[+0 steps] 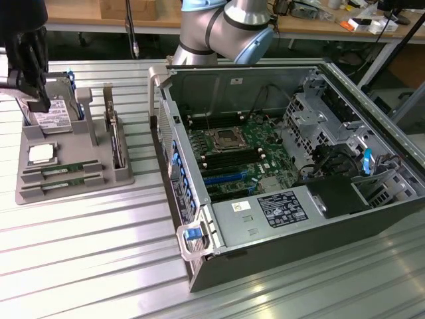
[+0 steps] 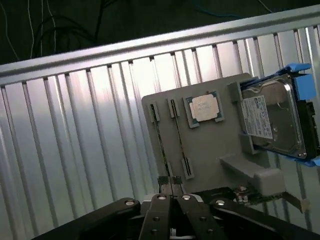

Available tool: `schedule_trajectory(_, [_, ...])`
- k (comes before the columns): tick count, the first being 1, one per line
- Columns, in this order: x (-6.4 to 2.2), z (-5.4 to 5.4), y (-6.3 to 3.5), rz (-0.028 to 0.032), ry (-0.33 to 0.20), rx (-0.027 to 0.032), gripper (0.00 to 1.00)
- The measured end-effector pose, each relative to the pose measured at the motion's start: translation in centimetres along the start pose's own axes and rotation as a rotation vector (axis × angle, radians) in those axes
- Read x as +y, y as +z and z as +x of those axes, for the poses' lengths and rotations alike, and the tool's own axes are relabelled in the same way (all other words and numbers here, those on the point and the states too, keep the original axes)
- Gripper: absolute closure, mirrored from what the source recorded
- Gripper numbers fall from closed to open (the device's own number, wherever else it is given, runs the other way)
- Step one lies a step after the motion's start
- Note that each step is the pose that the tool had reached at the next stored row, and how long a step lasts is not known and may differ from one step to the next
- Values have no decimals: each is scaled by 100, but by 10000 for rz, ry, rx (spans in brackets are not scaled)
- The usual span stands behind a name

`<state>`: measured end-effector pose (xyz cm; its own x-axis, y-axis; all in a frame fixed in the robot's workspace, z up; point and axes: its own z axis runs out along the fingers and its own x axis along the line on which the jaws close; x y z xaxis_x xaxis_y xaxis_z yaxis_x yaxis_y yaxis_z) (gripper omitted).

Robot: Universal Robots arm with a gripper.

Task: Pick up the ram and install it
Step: 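Pick up the ram and move it above insertion slot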

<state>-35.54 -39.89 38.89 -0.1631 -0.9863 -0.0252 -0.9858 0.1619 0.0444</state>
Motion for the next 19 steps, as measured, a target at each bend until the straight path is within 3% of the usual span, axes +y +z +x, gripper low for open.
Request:
schedule_trajectory(2, [0,0,6,-32,-1285,57,90])
schedule_trajectory(6, [-1,0,10,-68,-2697,119,90])
schedule_trajectory(10, [-1,0,10,-68,-2699,120,89])
schedule_trajectory(14, [-1,0,11,-68,-2699,119,64])
schedule_trajectory(17, [0,0,12,-69,-2699,123,64])
schedule_trajectory(19, [25,8,124,-68,-2699,122,64])
